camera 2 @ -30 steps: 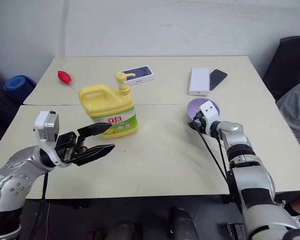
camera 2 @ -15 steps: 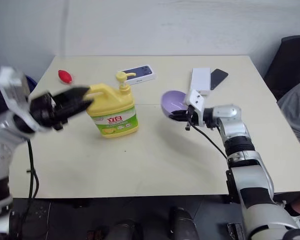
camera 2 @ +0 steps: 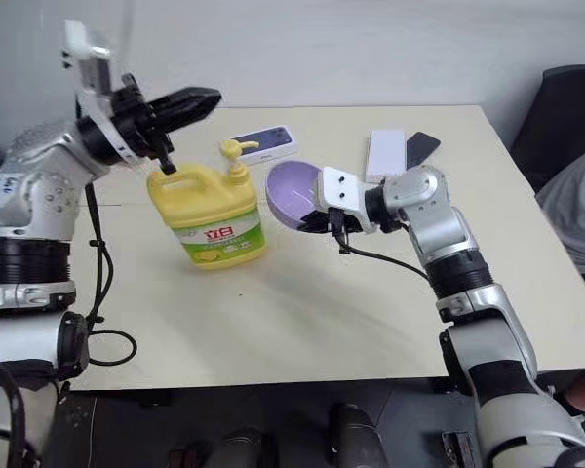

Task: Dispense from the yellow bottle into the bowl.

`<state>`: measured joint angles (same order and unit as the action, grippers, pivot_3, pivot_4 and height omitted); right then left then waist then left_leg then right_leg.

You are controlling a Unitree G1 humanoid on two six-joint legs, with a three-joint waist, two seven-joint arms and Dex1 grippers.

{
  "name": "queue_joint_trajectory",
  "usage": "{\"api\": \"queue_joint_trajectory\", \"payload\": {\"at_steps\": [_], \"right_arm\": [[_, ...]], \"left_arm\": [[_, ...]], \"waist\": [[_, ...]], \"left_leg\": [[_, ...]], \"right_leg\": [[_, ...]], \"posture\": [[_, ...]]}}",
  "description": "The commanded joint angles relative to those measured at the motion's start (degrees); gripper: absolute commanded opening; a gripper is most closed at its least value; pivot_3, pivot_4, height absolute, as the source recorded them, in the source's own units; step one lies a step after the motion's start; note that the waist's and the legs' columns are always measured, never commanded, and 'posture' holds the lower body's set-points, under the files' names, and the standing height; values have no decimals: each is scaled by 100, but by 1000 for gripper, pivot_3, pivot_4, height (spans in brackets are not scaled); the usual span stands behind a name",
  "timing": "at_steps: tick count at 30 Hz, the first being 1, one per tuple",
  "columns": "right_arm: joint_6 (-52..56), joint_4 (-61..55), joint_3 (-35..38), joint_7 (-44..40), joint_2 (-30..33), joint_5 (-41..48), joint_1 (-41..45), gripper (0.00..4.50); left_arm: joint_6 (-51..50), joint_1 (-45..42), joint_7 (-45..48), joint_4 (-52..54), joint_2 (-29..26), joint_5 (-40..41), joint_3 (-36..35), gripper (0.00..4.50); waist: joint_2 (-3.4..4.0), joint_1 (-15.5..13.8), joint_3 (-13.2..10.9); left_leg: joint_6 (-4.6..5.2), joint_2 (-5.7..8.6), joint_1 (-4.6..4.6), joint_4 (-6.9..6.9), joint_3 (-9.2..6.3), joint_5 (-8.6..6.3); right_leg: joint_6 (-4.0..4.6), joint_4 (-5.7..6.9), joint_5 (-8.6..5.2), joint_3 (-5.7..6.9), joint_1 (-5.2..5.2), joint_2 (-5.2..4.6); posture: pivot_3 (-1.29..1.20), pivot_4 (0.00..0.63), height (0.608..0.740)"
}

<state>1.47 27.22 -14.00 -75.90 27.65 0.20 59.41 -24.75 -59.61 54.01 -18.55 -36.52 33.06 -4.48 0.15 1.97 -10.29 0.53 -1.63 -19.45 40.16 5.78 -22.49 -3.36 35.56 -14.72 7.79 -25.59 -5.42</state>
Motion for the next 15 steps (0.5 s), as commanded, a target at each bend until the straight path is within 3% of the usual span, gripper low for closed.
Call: {"api": "queue_joint_trajectory", "payload": {"at_steps": [1, 15], "right_arm": [[-208, -65, -42, 63, 81, -126, 327, 0], [-294, 374, -334, -226, 44, -366, 1155, 0]], "left_arm": [[192, -268, 39, -184, -23, -317, -22, 22], [-5, -251, 149, -419, 183, -953, 217, 22]], "waist": [[0, 7, -2], [-2, -32, -6]], "left_leg": [[-1, -1, 0, -1, 0, 1], [0, -7, -15, 11, -14, 1]], "right_leg": [[0, 0, 0, 0, -1, 1], [0, 6, 0, -1, -4, -15]], "posture": [[0, 150, 740], [0, 150, 740]]}}
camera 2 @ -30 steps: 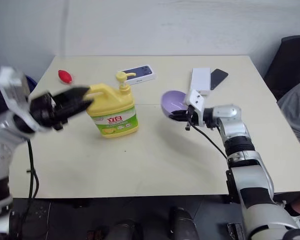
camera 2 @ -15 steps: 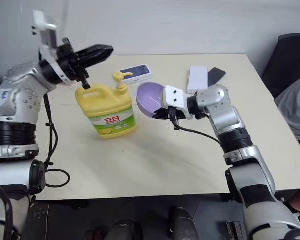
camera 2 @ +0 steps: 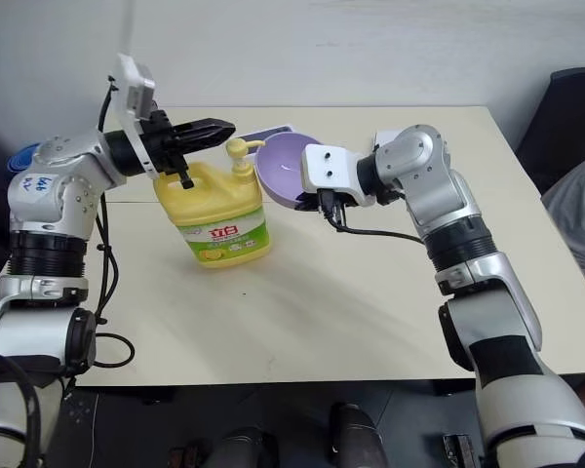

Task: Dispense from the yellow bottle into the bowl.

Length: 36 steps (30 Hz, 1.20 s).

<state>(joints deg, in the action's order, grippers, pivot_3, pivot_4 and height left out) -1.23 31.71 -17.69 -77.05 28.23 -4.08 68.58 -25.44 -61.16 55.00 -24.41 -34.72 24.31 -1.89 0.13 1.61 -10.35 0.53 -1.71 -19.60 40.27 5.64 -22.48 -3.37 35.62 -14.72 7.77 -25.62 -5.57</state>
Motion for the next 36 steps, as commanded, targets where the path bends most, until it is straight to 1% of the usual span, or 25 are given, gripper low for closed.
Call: {"api": "queue_joint_trajectory", "payload": {"at_steps": [1, 7, 12, 21, 28, 31, 36], "right_arm": [[12, -73, 20, -186, -26, 80, 272, 0], [-37, 170, -5, -298, -115, 6, 521, 0], [-175, 567, -21, -350, -262, -58, 833, 0], [-572, 1489, 59, -450, -488, -99, 1190, 0], [-785, 1829, 86, -384, -568, -133, 1310, 0], [-820, 1864, 97, -394, -585, -123, 1335, 0], [-844, 1911, 135, -364, -614, -104, 1390, 0]], "left_arm": [[68, -109, 54, 144, 18, -103, -27, 22], [96, -139, -41, -82, 99, -365, 71, 22], [35, -295, -173, -243, 296, -283, -124, 22], [66, -413, -149, -381, 351, -340, -170, 22], [-76, -249, -239, -314, 312, -511, -40, 22], [-244, -198, -368, -366, 339, -518, -80, 22], [-603, 63, -338, -275, 371, -546, 62, 22]], "waist": [[0, 8, 0], [0, 15, 0], [0, 10, 0], [0, 58, 0], [0, 60, 0], [0, 61, 0], [1, 83, 0]], "left_leg": [[0, 0, 0, 0, -1, 0], [0, -1, 3, 0, 0, 0], [0, 0, 2, 4, -1, 0], [0, -3, 3, 0, 0, 0], [0, -4, 4, 0, -1, 0], [0, -4, 5, 0, 0, 0], [0, -4, 11, 0, 3, 0]], "right_leg": [[0, 0, 0, 0, 0, 1], [0, 2, 0, 1, 0, 2], [0, 5, 0, 0, 1, -2], [0, 5, 0, 0, 0, 3], [0, 5, 0, -3, 0, 1], [0, 6, 0, -6, 0, 1], [0, 10, 0, -11, 1, 0]], "posture": [[0, 150, 740], [0, 150, 740], [0, 150, 740], [0, 150, 740], [0, 150, 740], [0, 150, 740], [0, 150, 740]]}}
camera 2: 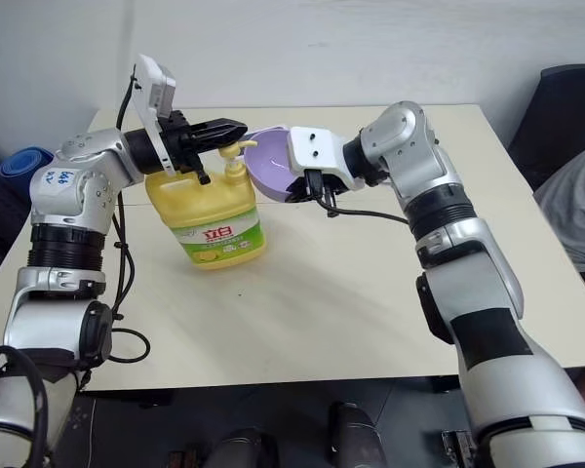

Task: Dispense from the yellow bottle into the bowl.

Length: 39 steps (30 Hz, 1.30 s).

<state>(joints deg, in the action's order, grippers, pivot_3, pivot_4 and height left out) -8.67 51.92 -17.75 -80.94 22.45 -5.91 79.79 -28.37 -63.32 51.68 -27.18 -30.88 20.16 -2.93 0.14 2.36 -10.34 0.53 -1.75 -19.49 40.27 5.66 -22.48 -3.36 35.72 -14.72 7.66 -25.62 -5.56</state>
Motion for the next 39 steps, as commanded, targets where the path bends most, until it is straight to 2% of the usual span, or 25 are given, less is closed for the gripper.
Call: {"api": "queue_joint_trajectory", "payload": {"at_steps": [1, 9, 19, 25, 31, 34, 36, 39], "right_arm": [[-99, -100, 145, 31, -36, 77, 279, 0], [-60, -120, 172, 40, -34, 93, 303, 0], [-56, -76, 181, 49, -69, 99, 344, 0], [-35, -63, 179, 26, -35, 99, 229, 0], [84, -235, 279, -64, 401, 164, -357, 0], [233, -359, 359, -1, 710, 194, -741, 0], [387, -398, 486, 106, 971, 249, -1071, 0], [213, -323, 619, 474, 1480, 121, -1775, 0]], "left_arm": [[-363, 348, -1, 38, 5, -139, 193, 22], [-253, 939, -100, 120, 99, -348, 372, 22], [-80, 1154, -79, -194, 135, -355, 349, 22], [123, 793, 343, 32, 217, 387, -368, 22], [233, 251, 1014, 575, -166, 1133, -1003, 22], [95, 249, 1288, 906, -478, 1409, -1180, 22], [-148, 481, 1545, 1285, -776, 1575, -1197, 22], [-193, 1485, 1822, 2042, -1233, 1558, -1171, 22]], "waist": [[0, 13, 0], [4, 34, 7], [14, 59, 17], [22, 67, 23], [-4, 54, 7], [-8, 60, 4], [-7, 64, 3], [-4, 66, 2]], "left_leg": [[0, 0, 2, 0, 0, 0], [0, 2, 26, 0, 2, 0], [-2, 2, 34, -1, 6, 1], [-2, 2, 33, -1, 6, 1], [-2, 3, 11, 3, -5, 1], [-1, 6, -20, 7, -18, 1], [-1, 6, -35, 7, -24, 1], [-1, 6, -29, 3, -24, 1]], "right_leg": [[0, 1, 0, -3, 1, 0], [1, 10, -1, -27, 18, -10], [1, 15, -1, -36, 20, -10], [1, 16, -1, -35, 20, -11], [2, 12, -1, -24, 12, -12], [1, 3, -1, -10, -6, -15], [1, 0, -1, -3, -17, -16], [1, -2, -1, -2, -14, -15]], "posture": [[0, 150, 740], [0, 150, 740], [0, 150, 740], [0, 150, 740], [0, 150, 740], [0, 150, 740], [0, 150, 740], [0, 150, 740]]}}
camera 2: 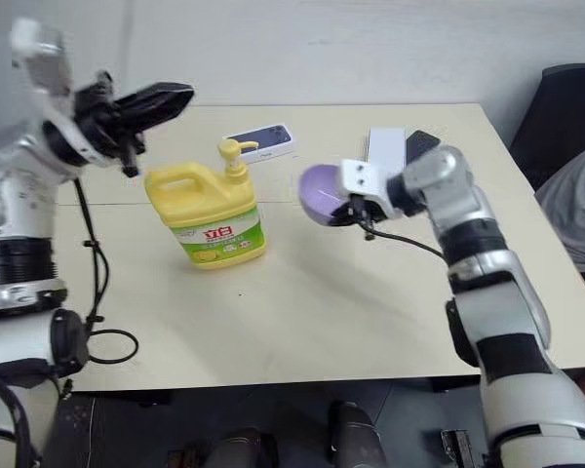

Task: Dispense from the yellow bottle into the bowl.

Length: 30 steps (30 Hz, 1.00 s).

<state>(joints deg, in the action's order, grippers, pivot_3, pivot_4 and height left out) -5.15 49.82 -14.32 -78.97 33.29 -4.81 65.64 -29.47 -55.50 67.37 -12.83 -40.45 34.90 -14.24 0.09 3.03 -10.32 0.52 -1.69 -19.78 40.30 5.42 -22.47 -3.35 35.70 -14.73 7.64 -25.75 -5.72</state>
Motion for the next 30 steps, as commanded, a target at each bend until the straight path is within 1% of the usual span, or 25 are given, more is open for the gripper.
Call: {"api": "queue_joint_trajectory", "payload": {"at_steps": [1, 3, 5, 7, 10, 13, 15, 17, 19, 22, 23, 24, 25, 26, 27, 28, 30], "right_arm": [[-217, -123, 309, 376, 528, -12, -607, 0], [-281, -177, 373, 509, 717, 1, -1062, 0], [-331, -190, 418, 628, 806, 19, -1359, 0], [-379, -150, 472, 811, 832, 28, -1566, 0], [-411, -145, 586, 1070, 823, 79, -1792, 0], [-468, -311, 757, 1028, 865, 281, -1984, 726], [-624, -492, 1076, 1011, 872, 628, -2095, 1431], [-1230, -713, 1501, 1042, 844, 1070, -2228, 2117], [-1370, -1239, 2063, 940, 741, 1808, -2507, 2831], [-1115, -2305, 2391, 710, 680, 2520, -3182, 3867], [-907, -2750, 2421, 724, 653, 2690, -3504, 4265], [-732, -3376, 2394, 912, 561, 2761, -4037, 4457], [-600, -4059, 2183, 758, 564, 2876, -4757, 4457], [-1025, -4417, 1946, 584, 499, 2738, -5342, 4457], [-1121, -4707, 1756, 450, 437, 2741, -5845, 4457], [-1164, -4861, 1649, 372, 409, 2754, -6131, 4457], [-1461, -4822, 1616, 484, 295, 2621, -6432, 4457]], "left_arm": [[29, 1154, 328, 817, -401, 7, -59, 22], [64, 2058, 288, 1229, -508, 25, -231, 22], [89, 2742, 73, 1480, -423, 117, -428, 22], [351, 3352, -54, 1615, -302, 23, -485, 22], [733, 4080, -186, 1729, -163, -230, -395, 577], [1091, 4643, -267, 1818, -62, -401, -349, 1425], [1313, 5056, -185, 1876, -109, -513, -356, 2083], [1701, 5437, -305, 1807, -79, -759, -437, 2700], [1981, 5825, -468, 1746, -67, -965, -559, 3311], [2360, 6240, -607, 1702, 8, -1100, -658, 4190], [2489, 6368, -727, 1738, 71, -1187, -666, 4195], [2724, 6578, -802, 1767, 157, -1332, -618, 4195], [3031, 6787, -1057, 1756, 267, -1674, -524, 4195], [3271, 6912, -1324, 1781, 429, -1908, -464, 4195], [3219, 6990, -1545, 1893, 539, -2027, -379, 4195], [3149, 7020, -1692, 1975, 607, -2083, -329, 4195], [3100, 6967, -1935, 2130, 788, -2054, -277, 4195]], "waist": [[1, -3, -1], [1, -10, -1], [-2, -18, -12], [-1, -3, -18], [-1, -23, -18], [-1, -82, -18], [0, -130, -19], [7, -144, -22], [9, -149, -24], [9, -164, -24], [8, -178, -23], [8, -186, -23], [10, -220, -20], [10, -251, -12], [4, -286, -7], [1, -303, -10], [0, -307, -16]], "left_leg": [[0, 1, 4, -3, 0, 0], [0, -3, 12, -5, 3, 0], [-1, -7, 13, -1, 5, 1], [-2, -9, 14, 5, 10, 1], [-3, -11, 48, -6, 20, 1], [-4, -11, 49, -8, 22, 1], [-3, -9, 47, -7, 25, 1], [-2, -7, 47, -7, 25, 0], [-2, -5, 48, -7, 25, 0], [-1, -8, 49, -15, 20, 0], [-1, -8, 48, -16, 18, -1], [1, -8, 48, -16, 15, -1], [3, -7, 51, -18, 14, -3], [7, -6, 50, -23, 13, -5], [7, -7, 56, -32, 13, -8], [6, -7, 59, -39, 16, -11], [18, 0, 56, -29, 27, -16]], "right_leg": [[0, -2, 0, -2, 4, 0], [1, -6, 0, -6, 11, 1], [2, -3, -1, -8, 13, 3], [2, 0, -1, -16, 12, 2], [4, 3, -2, -28, 30, -15], [5, 0, -3, -29, 30, -23], [5, -2, -2, -28, 29, -28], [5, -2, -2, -26, 29, -35], [4, -1, -2, -24, 29, -42], [4, -6, -2, -18, 30, -42], [4, -8, -2, -14, 31, -43], [4, -10, -2, -11, 33, -45], [4, -11, -2, -10, 37, -49], [4, -16, -2, -7, 37, -52], [5, -21, -3, -6, 40, -52], [4, -27, -3, -6, 42, -46], [0, -23, 0, -9, 41, -49]], "posture": [[0, 150, 740], [0, 150, 740], [0, 150, 740], [0, 150, 740], [0, 150, 740], [0, 150, 740], [0, 150, 740], [0, 150, 740], [0, 150, 740], [0, 150, 740], [0, 150, 740], [0, 150, 740], [0, 150, 740], [0, 150, 740], [0, 150, 740], [0, 150, 740], [0, 150, 740]]}}
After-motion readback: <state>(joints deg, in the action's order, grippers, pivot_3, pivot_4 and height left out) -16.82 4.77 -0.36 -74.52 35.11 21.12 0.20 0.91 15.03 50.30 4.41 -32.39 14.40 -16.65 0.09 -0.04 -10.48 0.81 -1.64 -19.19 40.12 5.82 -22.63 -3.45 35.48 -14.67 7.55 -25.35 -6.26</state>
